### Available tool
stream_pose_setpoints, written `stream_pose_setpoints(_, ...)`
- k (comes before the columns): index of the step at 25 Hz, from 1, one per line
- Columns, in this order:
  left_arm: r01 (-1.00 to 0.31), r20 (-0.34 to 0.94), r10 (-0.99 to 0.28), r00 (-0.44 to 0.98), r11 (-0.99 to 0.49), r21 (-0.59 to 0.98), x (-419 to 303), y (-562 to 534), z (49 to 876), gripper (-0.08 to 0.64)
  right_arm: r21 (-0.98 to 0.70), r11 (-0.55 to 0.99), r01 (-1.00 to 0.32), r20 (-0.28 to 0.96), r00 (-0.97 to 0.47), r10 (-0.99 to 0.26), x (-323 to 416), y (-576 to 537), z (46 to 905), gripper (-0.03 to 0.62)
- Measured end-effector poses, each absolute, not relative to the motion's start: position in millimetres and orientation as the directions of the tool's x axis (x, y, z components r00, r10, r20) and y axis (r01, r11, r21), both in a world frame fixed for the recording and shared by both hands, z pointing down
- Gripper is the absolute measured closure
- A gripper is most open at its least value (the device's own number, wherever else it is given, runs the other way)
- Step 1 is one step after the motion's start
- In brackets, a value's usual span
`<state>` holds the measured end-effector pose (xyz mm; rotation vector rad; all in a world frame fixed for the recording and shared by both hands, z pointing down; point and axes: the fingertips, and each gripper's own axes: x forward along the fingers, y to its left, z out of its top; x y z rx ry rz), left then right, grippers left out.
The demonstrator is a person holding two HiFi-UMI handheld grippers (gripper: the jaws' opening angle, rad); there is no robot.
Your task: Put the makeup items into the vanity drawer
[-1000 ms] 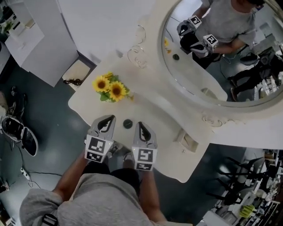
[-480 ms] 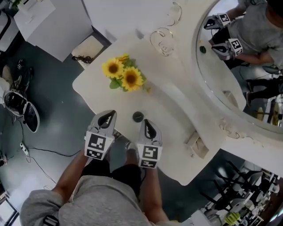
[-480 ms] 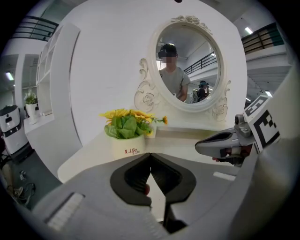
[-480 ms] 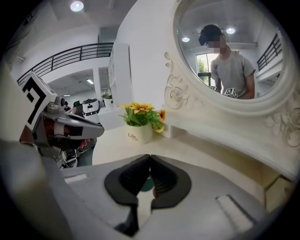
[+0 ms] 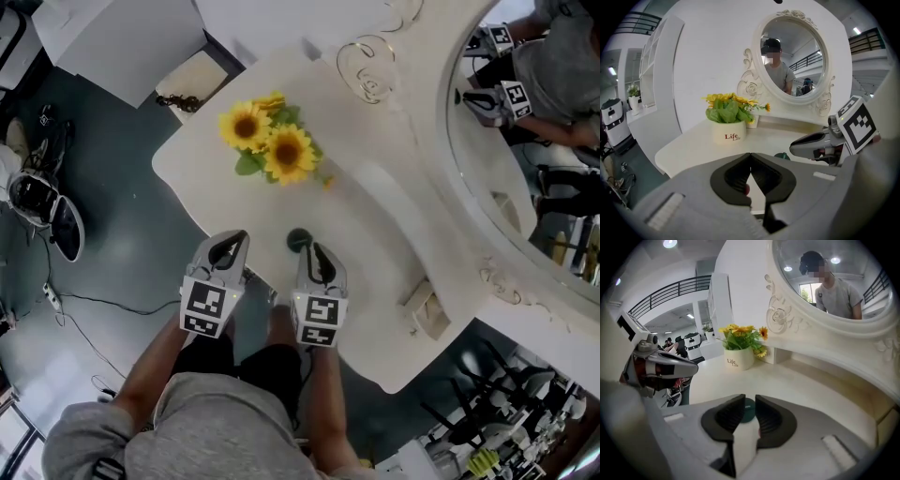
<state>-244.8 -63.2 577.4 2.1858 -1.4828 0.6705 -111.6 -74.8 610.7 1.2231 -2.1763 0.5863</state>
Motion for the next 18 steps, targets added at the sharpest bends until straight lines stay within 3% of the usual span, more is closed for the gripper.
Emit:
stream_pose_setpoints(2,-0.937,0.6,-0.736,0.314,-0.343,0.068,-245.8,-62.9,577.7,0.549,-0.125,0.479,-0.869,0.671,-0.429,-0.604,-112.4,-75.4,616.5,0.424)
stream_pose_setpoints(3,-0.937,0.6,-0.736,0.312,-0.341,0.068,-246.4,-63.1,578.0,0.549,-0.135,0.477,-0.869,0.674,-0.433,-0.599,-112.9,-76.1,618.7,0.417)
stream_pose_setpoints(18,-0.949,0.617,-0.734,0.283,-0.306,0.072,-257.6,-64.9,588.4,0.549,-0.152,0.512,-0.845,0.733,-0.444,-0.515,-117.9,-77.1,644.1,0.425)
